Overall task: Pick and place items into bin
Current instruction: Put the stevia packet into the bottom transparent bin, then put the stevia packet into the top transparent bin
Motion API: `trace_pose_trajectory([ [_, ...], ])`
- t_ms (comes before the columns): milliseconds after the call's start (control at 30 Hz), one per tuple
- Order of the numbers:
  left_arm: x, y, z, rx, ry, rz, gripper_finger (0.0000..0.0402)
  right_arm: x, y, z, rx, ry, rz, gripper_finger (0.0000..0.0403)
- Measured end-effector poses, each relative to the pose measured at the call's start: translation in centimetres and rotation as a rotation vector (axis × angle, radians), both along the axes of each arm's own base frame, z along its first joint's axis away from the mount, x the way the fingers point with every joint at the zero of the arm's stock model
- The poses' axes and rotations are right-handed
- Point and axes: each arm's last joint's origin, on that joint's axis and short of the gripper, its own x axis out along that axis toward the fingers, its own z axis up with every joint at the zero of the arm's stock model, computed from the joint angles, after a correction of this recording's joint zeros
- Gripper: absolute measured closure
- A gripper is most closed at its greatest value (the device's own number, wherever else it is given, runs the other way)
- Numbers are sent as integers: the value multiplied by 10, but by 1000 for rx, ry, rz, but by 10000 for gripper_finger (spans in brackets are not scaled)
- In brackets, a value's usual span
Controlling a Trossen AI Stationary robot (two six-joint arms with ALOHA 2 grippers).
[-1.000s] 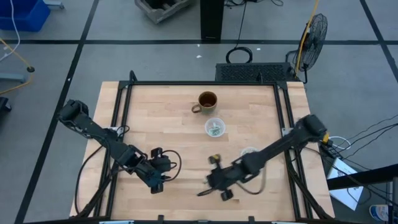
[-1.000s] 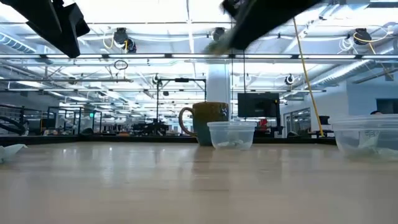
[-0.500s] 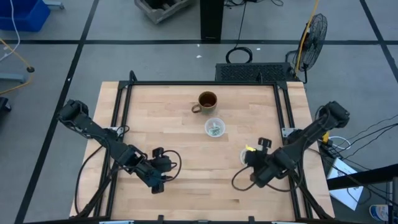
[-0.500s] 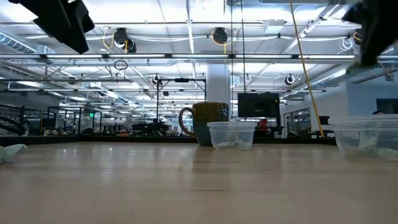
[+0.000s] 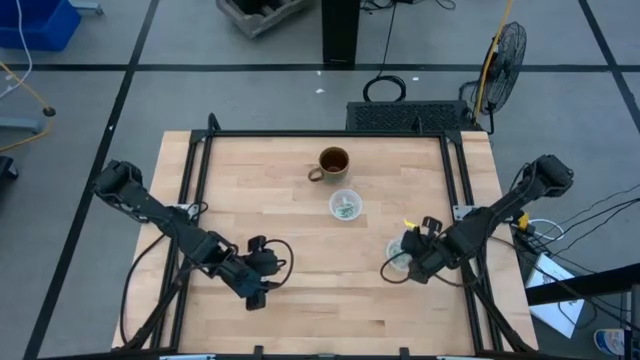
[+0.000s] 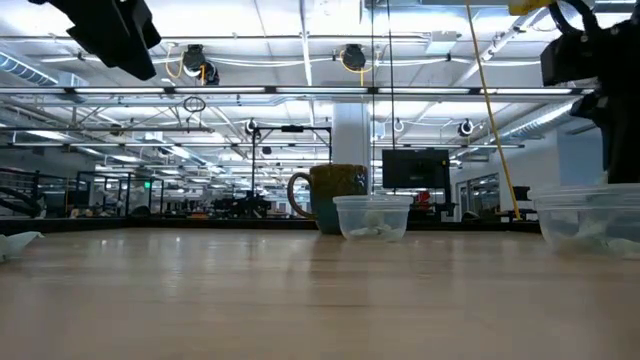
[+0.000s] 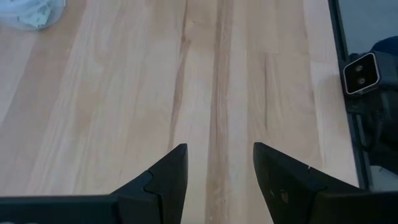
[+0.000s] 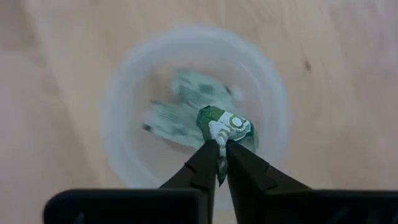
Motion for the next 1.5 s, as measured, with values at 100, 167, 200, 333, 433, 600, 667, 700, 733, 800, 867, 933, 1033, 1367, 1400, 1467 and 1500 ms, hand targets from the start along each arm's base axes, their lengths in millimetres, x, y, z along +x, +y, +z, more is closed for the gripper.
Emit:
trace_pose_trajectory([
  [100, 2, 3, 0, 19, -2, -10, 213, 3, 0, 4, 26, -50, 27, 353],
  [167, 3, 5, 0, 20, -2, -5, 213, 5, 1, 5, 38, -75, 44, 335],
  [200, 3, 6, 0, 19, -1, 0, 213, 6, 2, 6, 42, -87, 55, 327],
  [333, 4, 7, 0, 13, 2, 13, 213, 11, 5, 7, 58, -134, 106, 298],
  [433, 2, 6, -3, -23, 42, 33, 213, 13, 6, 9, 44, -167, 120, 284],
  [600, -10, 5, -12, -42, 173, 94, 213, 19, 9, 12, 35, -258, 114, 276],
  [667, -13, 6, -19, -60, 197, 136, 213, 23, 11, 14, 58, -298, 111, 276],
  [700, -16, 7, -24, -68, 212, 157, 213, 24, 13, 15, 69, -318, 112, 277],
  [733, -18, 7, -28, -74, 225, 177, 213, 26, 14, 16, 79, -341, 118, 279],
  [800, -23, 6, -35, -95, 252, 202, 213, 30, 17, 19, 96, -392, 140, 282],
  [867, -29, 6, -44, -108, 285, 225, 213, 34, 19, 22, 105, -439, 171, 285],
  [933, -33, 8, -53, -118, 306, 248, 213, 37, 21, 25, 108, -481, 204, 286],
  [1033, -39, 9, -64, -127, 321, 268, 213, 40, 23, 28, 104, -522, 246, 285],
  [1367, -48, 13, -92, -183, 279, 272, 213, 42, 24, 29, 91, -537, 280, 285],
  [1400, -48, 13, -93, -193, 262, 263, 213, 42, 24, 29, 91, -537, 280, 285],
  [1467, -48, 13, -96, -199, 233, 257, 213, 42, 24, 29, 91, -537, 280, 285],
  [1500, -48, 13, -96, -197, 222, 260, 213, 42, 24, 29, 91, -537, 280, 285],
])
